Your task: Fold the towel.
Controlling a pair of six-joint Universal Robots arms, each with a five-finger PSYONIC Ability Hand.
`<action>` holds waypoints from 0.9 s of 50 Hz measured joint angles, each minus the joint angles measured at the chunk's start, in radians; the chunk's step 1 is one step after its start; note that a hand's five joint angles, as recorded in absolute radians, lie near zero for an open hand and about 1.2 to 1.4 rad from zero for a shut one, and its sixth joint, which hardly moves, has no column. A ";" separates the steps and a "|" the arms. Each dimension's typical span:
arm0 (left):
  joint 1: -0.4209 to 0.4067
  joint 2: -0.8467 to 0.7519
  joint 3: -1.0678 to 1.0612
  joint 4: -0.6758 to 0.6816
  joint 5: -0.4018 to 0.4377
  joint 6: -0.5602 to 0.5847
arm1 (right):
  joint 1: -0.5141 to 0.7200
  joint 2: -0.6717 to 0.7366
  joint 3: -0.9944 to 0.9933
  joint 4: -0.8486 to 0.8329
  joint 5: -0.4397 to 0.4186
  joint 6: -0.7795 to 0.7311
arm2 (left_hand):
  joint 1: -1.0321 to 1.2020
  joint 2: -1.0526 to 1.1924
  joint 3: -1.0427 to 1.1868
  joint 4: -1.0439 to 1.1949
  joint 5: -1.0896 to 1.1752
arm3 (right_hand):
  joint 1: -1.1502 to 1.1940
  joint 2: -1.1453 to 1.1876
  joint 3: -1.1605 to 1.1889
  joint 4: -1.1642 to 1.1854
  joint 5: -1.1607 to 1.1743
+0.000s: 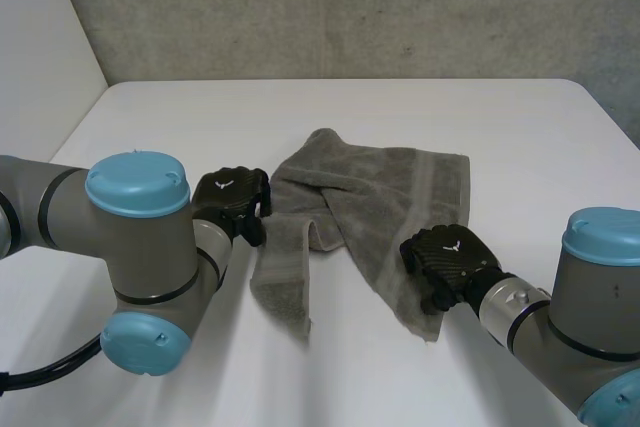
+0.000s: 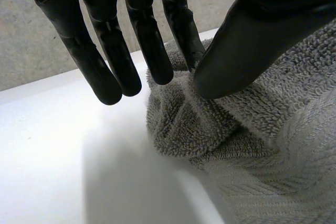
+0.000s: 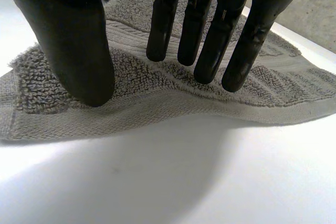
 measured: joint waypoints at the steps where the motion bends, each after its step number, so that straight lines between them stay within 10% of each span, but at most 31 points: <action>1: 0.000 0.000 0.000 0.000 0.000 0.000 | 0.000 0.000 0.000 0.000 0.000 0.000 | 0.000 0.000 0.000 0.000 0.000 | 0.019 0.022 0.016 0.016 0.015; 30: 0.000 0.002 0.000 0.001 0.000 0.000 | 0.002 -0.108 0.000 0.017 -0.006 0.021 | 0.000 0.000 0.000 0.000 0.000 | 0.616 0.589 0.606 0.608 0.616; 37: 0.001 0.007 -0.002 0.000 0.000 0.001 | -0.004 -0.192 0.030 0.074 -0.014 0.022 | 0.000 0.000 0.000 0.000 0.000 | -0.164 -0.167 -0.166 -0.164 -0.182; 45: 0.001 0.009 -0.003 0.000 0.000 0.000 | -0.010 -0.190 0.128 0.101 -0.020 -0.023 | 0.000 0.000 0.000 0.000 0.000 | -0.320 -0.301 -0.321 -0.328 -0.361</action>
